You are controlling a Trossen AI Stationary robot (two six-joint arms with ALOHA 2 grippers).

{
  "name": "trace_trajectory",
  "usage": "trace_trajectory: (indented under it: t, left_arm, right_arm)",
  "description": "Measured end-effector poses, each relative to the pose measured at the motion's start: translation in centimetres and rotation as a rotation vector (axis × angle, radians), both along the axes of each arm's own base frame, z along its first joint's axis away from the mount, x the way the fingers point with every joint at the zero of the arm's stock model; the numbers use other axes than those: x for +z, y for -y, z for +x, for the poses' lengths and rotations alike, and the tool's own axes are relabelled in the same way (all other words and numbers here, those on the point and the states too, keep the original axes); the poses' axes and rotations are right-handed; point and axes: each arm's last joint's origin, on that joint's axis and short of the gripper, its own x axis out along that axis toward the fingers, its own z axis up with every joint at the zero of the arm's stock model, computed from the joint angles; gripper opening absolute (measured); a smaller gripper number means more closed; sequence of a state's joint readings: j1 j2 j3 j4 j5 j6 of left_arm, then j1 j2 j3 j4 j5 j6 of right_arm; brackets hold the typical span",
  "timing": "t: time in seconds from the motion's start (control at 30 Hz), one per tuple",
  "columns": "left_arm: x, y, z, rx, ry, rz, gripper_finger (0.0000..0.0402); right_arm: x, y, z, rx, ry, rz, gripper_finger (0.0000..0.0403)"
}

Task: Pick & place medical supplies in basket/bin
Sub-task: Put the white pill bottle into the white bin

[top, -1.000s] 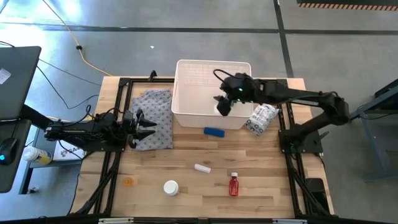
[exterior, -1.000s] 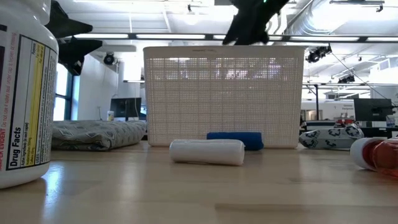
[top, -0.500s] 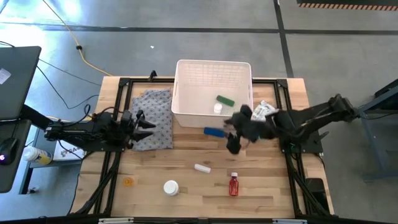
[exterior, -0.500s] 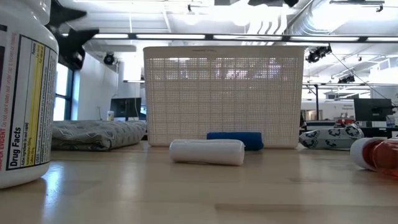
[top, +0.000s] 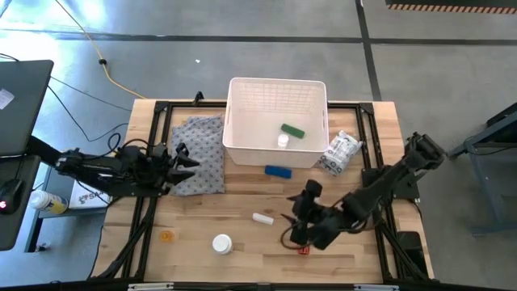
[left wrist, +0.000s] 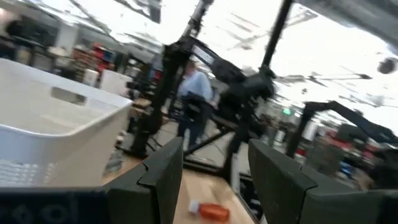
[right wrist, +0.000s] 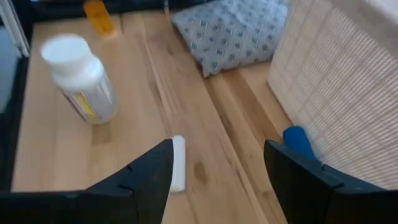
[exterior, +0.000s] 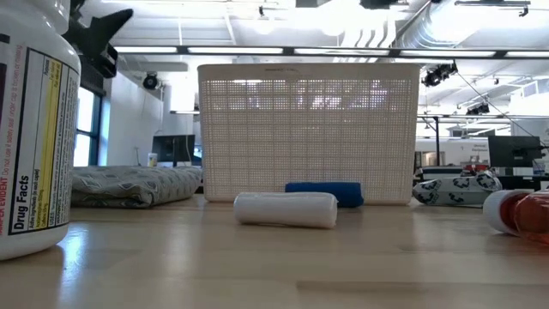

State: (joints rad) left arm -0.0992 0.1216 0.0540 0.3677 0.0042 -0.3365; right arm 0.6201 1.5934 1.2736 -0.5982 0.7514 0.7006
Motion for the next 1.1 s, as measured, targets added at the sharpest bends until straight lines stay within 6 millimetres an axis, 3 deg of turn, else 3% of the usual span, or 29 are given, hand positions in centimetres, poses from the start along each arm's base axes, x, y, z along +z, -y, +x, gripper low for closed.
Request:
trace_trajectory:
  t: [0.27,0.5,0.63,0.77,0.93,1.1]
  left_arm:
    - [2.5,1.2,2.8,0.005,-0.160,0.017,0.0216]
    - [5.0,3.4,6.9,-0.044,-0.576,0.103,0.0216]
    - [5.3,6.4,9.2,-0.096,-0.720,0.162,0.0216]
    - [6.3,10.4,10.9,-0.238,-0.759,0.228,0.0216]
    - [7.5,14.8,11.2,-0.292,-0.793,0.432,0.0216]
    - [6.6,17.5,11.4,-0.261,-0.831,0.555,0.0216]
  right_arm:
    - [-2.8,-0.6,1.4,-0.040,-0.039,-0.080,0.0240]
    - [-4.5,-1.9,1.1,-0.056,-0.043,-0.065,0.0240]
    - [-6.5,-2.7,0.0,-0.050,-0.039,-0.045,0.0240]
    - [-8.3,-3.2,-1.2,-0.047,-0.008,-0.005,0.0240]
    - [-10.1,-3.5,-2.2,-0.032,0.043,0.035,0.0240]
    - [-11.0,-3.8,-2.4,0.002,0.120,0.062,0.0240]
